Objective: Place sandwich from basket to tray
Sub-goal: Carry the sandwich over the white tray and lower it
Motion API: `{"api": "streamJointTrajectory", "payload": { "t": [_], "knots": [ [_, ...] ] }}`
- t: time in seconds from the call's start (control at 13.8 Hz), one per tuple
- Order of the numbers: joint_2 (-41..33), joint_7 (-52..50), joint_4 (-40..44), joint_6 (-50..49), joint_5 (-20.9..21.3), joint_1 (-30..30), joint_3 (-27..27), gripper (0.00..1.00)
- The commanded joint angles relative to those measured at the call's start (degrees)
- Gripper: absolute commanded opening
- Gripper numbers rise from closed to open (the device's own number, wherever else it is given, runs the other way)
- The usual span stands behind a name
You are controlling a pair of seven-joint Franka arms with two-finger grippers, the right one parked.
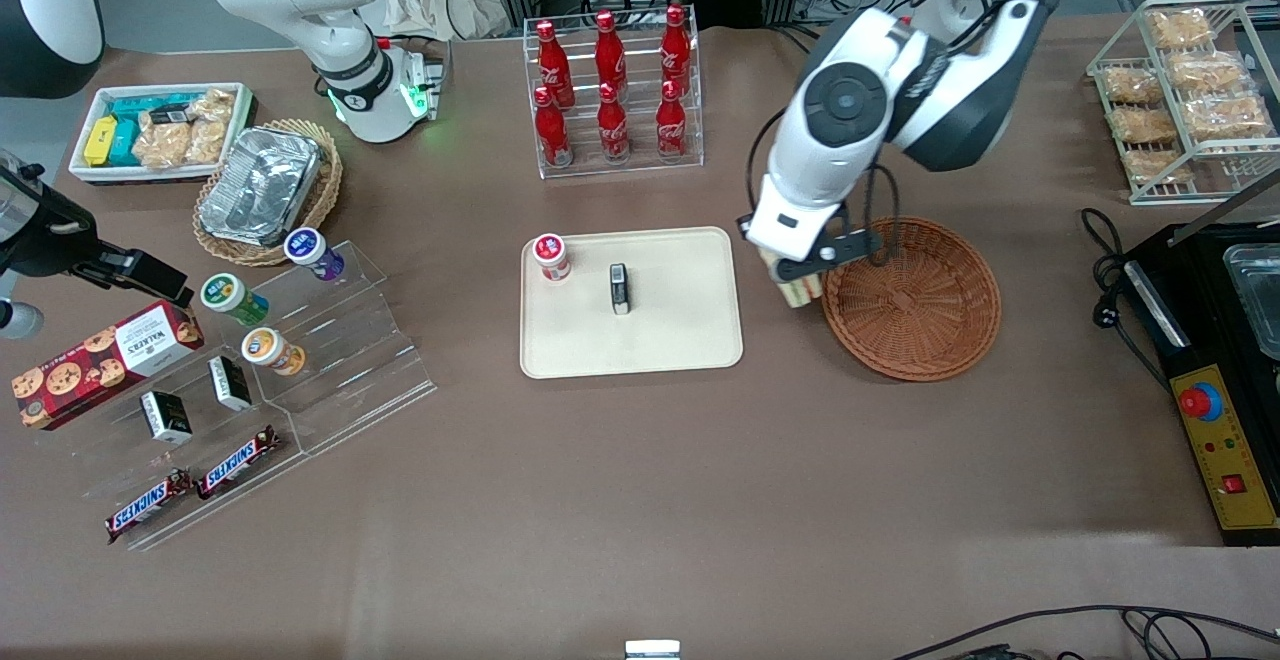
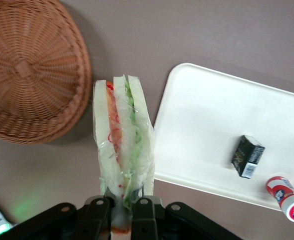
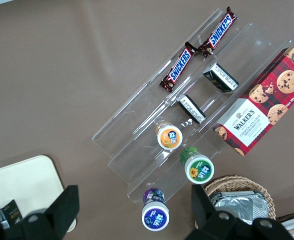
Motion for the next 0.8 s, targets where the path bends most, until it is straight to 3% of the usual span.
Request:
{"api": "streamJointTrajectory", "payload": {
  "t": [0.0, 0.22, 0.51, 0.58, 0.65, 0.73],
  "knots": [
    [2.9, 1.2, 0.7, 0.9, -0.1, -0.4, 0.2, 0.0],
    [6.3, 2.0, 1.3, 8.2, -0.1, -1.3, -0.8, 0.0],
    [12.4, 2.1, 7.0, 9.5, -0.1, -1.6, -2.0, 0.0],
    [13.0, 2.7, 7.6, 10.2, 0.0, -2.2, -2.0, 0.14],
    [13.6, 3.9, 7.3, 10.8, -0.1, -2.3, -1.9, 0.15],
    [13.7, 3.3, 6.8, 13.3, 0.7, -3.4, -1.9, 0.0]
  ]
}}
